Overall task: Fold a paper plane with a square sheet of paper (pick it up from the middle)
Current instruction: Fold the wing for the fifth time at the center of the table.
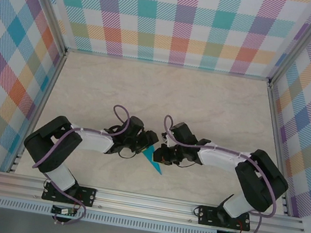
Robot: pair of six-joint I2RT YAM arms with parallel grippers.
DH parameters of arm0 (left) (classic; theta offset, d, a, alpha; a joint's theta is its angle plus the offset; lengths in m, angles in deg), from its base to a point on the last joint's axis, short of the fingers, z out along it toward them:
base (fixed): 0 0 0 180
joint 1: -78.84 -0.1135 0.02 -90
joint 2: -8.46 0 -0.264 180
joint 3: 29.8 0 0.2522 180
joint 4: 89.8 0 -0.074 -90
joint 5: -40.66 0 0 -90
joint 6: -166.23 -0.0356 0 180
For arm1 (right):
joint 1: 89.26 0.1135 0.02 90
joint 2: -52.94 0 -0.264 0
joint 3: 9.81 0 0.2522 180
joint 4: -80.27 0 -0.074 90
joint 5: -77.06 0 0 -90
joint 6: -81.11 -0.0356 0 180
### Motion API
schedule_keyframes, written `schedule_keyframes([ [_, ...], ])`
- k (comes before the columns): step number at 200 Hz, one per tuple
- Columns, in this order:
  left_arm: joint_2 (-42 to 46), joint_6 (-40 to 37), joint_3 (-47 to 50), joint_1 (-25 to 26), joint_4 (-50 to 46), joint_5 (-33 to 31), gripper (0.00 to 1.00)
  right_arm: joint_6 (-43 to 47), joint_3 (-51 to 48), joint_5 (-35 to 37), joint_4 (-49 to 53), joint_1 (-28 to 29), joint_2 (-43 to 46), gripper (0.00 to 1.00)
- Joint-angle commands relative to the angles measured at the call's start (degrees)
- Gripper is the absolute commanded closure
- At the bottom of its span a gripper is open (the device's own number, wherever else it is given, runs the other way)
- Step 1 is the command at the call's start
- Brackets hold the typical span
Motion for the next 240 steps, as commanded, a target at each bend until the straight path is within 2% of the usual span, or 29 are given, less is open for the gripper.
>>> schedule_keyframes([
  [1, -1.3, -1.0, -0.1, 0.6, -3.8, -1.6, 0.4, -0.7, 1.5, -1.0, -1.4, 0.2, -1.0, 0.89],
  [51, -1.8, -1.0, -0.3, 0.6, -3.9, -1.2, 0.4, -0.7, 1.1, -4.9, -3.0, 0.3, -5.0, 0.89],
  [92, -1.2, -1.1, 0.0, 0.6, -4.4, -1.5, 0.4, 2.7, 0.3, 0.2, 3.7, 0.2, -6.2, 0.89],
  [131, -0.9, -1.4, 0.0, 0.6, -5.0, -1.7, 0.4, 3.4, -4.3, 2.2, 4.5, 0.2, -5.5, 0.89],
  [240, -1.0, -1.4, 0.4, 0.5, -4.9, -2.0, 0.4, 6.5, -9.5, 3.8, 11.8, 0.2, 5.8, 0.87],
])
